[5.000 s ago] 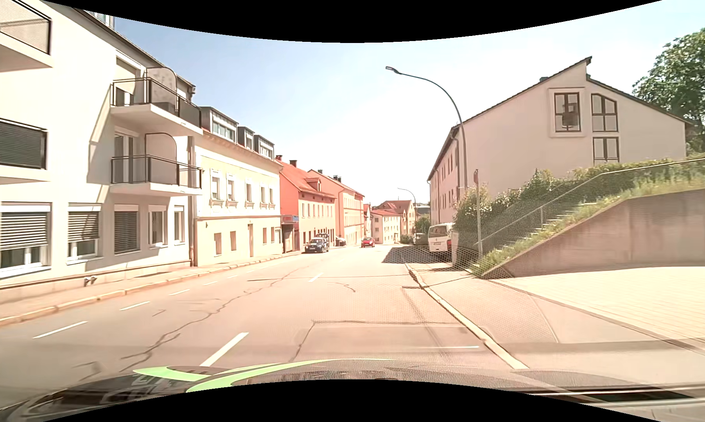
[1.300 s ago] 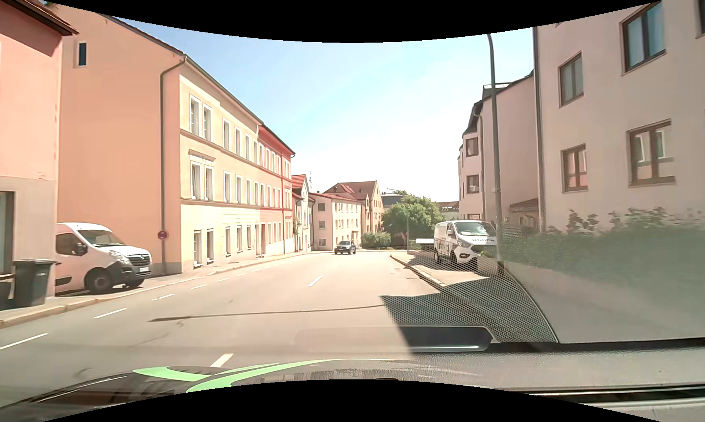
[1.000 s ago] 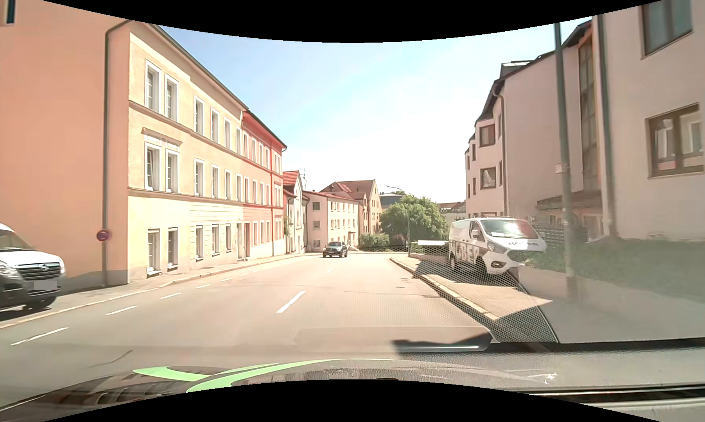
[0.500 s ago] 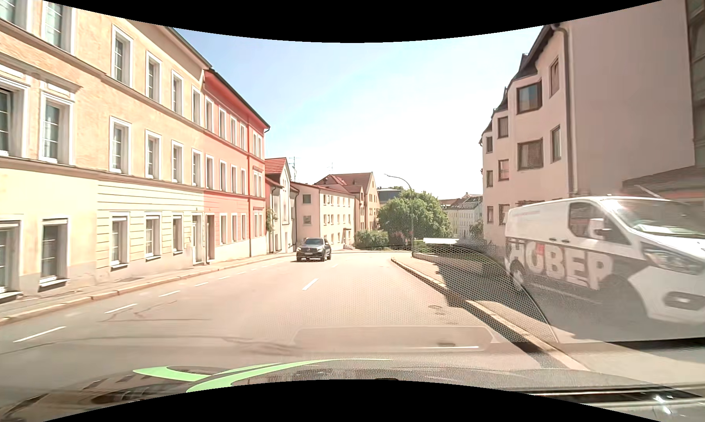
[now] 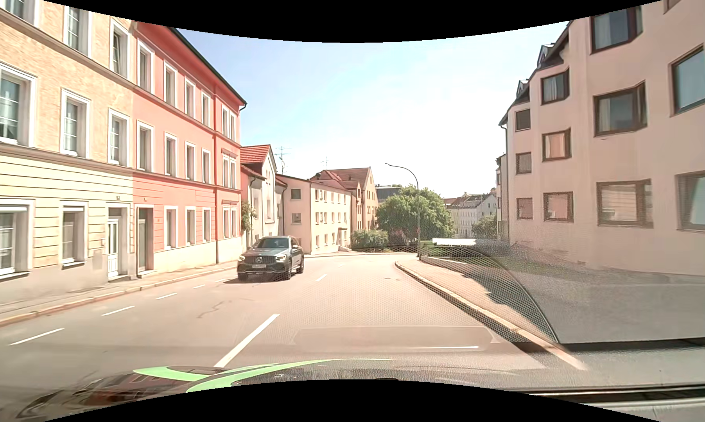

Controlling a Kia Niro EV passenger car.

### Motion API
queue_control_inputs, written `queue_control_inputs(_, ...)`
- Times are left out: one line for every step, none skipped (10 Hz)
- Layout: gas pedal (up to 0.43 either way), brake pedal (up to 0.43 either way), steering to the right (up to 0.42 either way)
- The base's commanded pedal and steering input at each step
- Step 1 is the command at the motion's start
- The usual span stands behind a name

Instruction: Follow the waypoints while adhering to traffic rules and regulations

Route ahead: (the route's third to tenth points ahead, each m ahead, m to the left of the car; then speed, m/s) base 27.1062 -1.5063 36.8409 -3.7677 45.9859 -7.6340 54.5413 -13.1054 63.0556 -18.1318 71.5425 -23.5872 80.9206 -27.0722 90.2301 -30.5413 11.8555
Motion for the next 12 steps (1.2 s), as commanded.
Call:
queue_control_inputs(0.0,0.073,0.005)
queue_control_inputs(0.0,0.091,0.005)
queue_control_inputs(0.0,0.098,0.004)
queue_control_inputs(0.0,0.116,0.004)
queue_control_inputs(0.0,0.134,0.004)
queue_control_inputs(0.0,0.14,0.004)
queue_control_inputs(0.0,0.152,0.004)
queue_control_inputs(0.0,0.165,0.004)
queue_control_inputs(0.0,0.171,0.004)
queue_control_inputs(0.0,0.189,0.004)
queue_control_inputs(0.0,0.195,0.004)
queue_control_inputs(0.0,0.201,0.005)
